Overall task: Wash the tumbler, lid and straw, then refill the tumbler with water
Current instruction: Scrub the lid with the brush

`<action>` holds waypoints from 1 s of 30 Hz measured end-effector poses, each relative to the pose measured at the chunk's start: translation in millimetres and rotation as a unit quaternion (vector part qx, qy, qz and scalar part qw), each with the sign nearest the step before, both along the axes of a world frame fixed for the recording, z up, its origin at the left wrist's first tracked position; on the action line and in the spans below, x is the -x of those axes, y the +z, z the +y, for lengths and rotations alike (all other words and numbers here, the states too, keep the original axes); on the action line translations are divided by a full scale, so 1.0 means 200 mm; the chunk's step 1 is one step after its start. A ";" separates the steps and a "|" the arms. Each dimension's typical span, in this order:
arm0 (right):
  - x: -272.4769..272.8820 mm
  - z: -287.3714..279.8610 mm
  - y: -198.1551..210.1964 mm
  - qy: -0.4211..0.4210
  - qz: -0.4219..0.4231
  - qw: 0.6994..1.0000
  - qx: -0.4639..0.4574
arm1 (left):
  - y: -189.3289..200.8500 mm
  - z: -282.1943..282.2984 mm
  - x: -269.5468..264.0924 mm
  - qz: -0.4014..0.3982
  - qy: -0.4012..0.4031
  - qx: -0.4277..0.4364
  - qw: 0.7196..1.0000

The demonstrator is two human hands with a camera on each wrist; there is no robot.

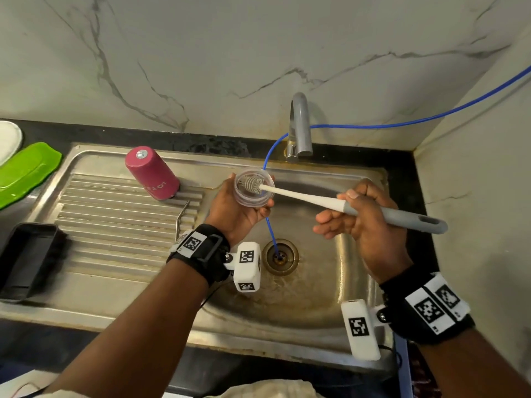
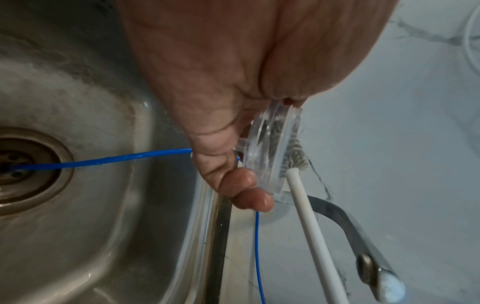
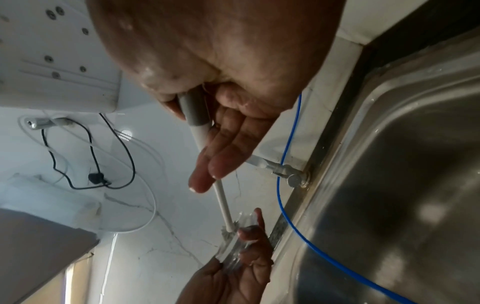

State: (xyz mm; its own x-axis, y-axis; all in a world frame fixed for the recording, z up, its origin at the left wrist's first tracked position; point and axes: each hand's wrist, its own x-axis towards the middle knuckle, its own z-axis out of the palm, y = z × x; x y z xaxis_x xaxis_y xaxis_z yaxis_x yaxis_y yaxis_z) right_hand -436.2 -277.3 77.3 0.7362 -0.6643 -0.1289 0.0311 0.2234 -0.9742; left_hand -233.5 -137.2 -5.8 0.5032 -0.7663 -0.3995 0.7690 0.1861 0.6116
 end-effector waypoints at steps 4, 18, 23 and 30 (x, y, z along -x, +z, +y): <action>0.02 -0.03 0.01 0.031 0.004 0.999 -0.029 | 0.02 0.01 -0.03 -0.014 -0.010 -0.012 1.000; -0.11 -0.04 0.07 0.013 0.009 0.998 -0.057 | -0.02 -0.04 -0.07 -0.036 0.018 -0.042 0.998; -0.09 -0.03 0.07 0.067 0.028 0.997 0.008 | -0.01 -0.02 -0.09 -0.002 0.004 -0.031 1.000; -0.05 0.06 -0.02 0.000 0.030 0.994 0.107 | -0.05 -0.02 -0.05 0.008 -0.017 -0.016 1.000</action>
